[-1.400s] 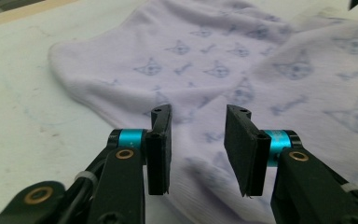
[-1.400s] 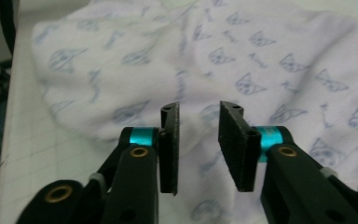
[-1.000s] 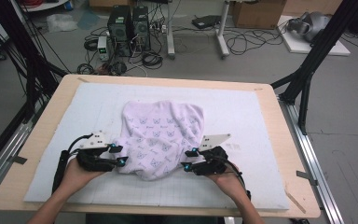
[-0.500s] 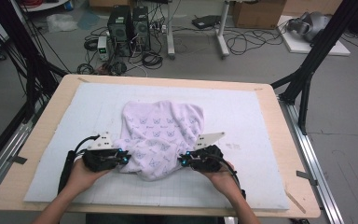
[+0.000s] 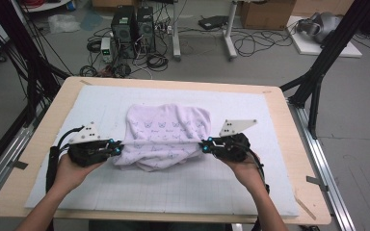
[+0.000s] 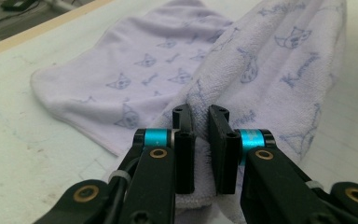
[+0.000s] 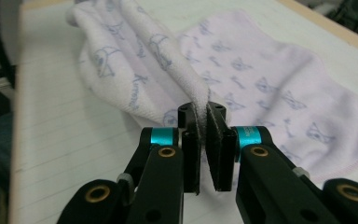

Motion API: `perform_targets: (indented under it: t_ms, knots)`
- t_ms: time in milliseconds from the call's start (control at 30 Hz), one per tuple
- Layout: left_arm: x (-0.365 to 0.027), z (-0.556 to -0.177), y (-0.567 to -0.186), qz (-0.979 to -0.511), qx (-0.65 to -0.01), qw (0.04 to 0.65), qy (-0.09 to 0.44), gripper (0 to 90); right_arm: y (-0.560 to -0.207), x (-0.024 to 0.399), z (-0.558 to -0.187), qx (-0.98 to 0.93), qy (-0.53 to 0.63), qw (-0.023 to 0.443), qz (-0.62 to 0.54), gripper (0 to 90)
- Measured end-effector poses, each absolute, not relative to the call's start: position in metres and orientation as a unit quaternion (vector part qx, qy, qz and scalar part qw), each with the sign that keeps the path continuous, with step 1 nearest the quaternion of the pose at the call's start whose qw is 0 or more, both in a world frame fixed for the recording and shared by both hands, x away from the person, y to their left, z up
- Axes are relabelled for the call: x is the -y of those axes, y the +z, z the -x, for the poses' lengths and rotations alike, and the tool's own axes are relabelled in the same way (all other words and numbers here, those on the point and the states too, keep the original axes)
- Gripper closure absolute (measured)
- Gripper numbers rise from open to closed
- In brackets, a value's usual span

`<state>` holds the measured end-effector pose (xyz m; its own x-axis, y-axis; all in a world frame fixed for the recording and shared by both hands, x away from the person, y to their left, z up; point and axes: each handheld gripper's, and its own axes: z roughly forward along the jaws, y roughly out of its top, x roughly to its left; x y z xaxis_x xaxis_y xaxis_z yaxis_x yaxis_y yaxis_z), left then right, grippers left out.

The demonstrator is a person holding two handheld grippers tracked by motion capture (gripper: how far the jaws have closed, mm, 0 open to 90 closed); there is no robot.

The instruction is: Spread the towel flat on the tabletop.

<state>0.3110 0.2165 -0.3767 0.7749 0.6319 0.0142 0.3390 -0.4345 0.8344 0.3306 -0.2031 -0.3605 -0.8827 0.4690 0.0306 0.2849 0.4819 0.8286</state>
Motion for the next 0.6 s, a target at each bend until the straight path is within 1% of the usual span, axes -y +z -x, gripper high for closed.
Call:
perform_targets:
  t_ms: [100,200,333,400,433,467,567,600]
  knots:
    - [-0.209,-0.337,-0.39,-0.831,-0.317,0.431,0.155,81.0,-0.374,0.197,-0.354,-0.864,0.429,0.096,-0.245,85.4]
    - [-0.203,-0.359,-0.404,-0.829,-0.343,0.419,0.141,80.9,-0.395,0.194,-0.379,-0.865,0.41,0.075,-0.279,85.2]
    - [-0.2,-0.375,-0.422,-0.832,-0.361,0.402,0.127,79.7,-0.418,0.194,-0.401,-0.859,0.406,0.049,-0.309,83.1]
    - [-0.203,-0.376,-0.422,-0.828,-0.365,0.407,0.127,76.4,-0.421,0.193,-0.403,-0.857,0.409,0.046,-0.311,78.9]
    - [-0.205,-0.375,-0.42,-0.825,-0.366,0.411,0.131,73.3,-0.42,0.192,-0.402,-0.857,0.409,0.05,-0.31,75.1]
    - [-0.208,-0.374,-0.417,-0.819,-0.368,0.419,0.132,70.4,-0.418,0.192,-0.4,-0.857,0.408,0.057,-0.309,73.1]
    - [-0.22,-0.368,-0.405,-0.803,-0.376,0.442,0.136,62.1,-0.407,0.197,-0.392,-0.851,0.424,0.07,-0.303,69.5]
    - [-0.224,-0.364,-0.4,-0.801,-0.375,0.447,0.136,61.2,-0.402,0.199,-0.388,-0.847,0.432,0.074,-0.3,68.0]
